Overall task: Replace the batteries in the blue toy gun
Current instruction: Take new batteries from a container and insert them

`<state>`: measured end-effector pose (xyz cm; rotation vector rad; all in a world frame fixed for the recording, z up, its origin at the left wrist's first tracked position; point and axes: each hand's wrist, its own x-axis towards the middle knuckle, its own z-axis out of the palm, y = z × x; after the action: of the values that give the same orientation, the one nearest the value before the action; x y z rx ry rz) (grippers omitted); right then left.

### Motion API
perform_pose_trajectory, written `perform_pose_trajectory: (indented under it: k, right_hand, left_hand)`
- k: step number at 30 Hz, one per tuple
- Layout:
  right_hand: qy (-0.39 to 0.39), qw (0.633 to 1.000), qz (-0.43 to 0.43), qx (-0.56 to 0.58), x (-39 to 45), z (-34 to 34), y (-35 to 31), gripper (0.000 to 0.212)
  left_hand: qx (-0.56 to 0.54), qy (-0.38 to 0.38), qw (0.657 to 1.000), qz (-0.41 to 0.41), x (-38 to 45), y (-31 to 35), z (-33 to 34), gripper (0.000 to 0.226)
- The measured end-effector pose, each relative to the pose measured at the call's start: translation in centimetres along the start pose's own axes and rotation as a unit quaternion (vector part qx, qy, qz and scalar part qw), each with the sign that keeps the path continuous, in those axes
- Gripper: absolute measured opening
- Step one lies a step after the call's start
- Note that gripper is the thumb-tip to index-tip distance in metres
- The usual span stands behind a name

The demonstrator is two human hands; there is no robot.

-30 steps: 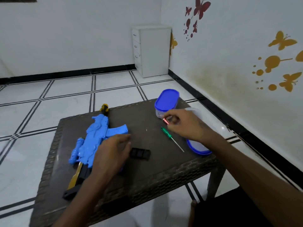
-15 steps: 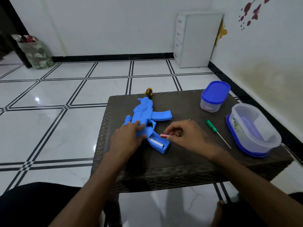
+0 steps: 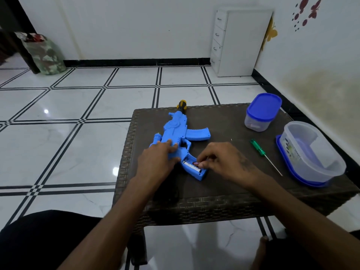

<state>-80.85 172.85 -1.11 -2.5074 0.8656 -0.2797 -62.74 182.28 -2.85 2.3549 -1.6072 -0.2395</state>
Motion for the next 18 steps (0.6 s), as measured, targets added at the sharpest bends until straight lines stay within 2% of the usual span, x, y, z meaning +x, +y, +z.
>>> perform_pose_trajectory:
  k: [4, 11, 14, 18]
  right_hand:
    - [-0.029, 0.999, 0.01, 0.012, 0.3, -0.5, 0.4, 0.019]
    - [-0.013, 0.997, 0.059, 0.055, 0.7, 0.5, 1.1, 0.029]
    - [-0.028, 0.986, 0.106, 0.128, 0.9, 0.1, 1.5, 0.037]
    - [-0.077, 0.949, 0.182, 0.244, 1.1, -0.2, 1.6, 0.039]
  left_hand:
    - [0.007, 0.0, 1.0, 0.0, 0.1, 0.1, 0.0, 0.05]
    - [0.01, -0.004, 1.0, 0.0, -0.1, 0.4, -0.3, 0.05]
    - [0.018, -0.006, 1.0, 0.0, -0.2, 0.6, -0.5, 0.048]
    - [0.02, -0.011, 1.0, 0.0, -0.3, 0.9, -0.7, 0.048]
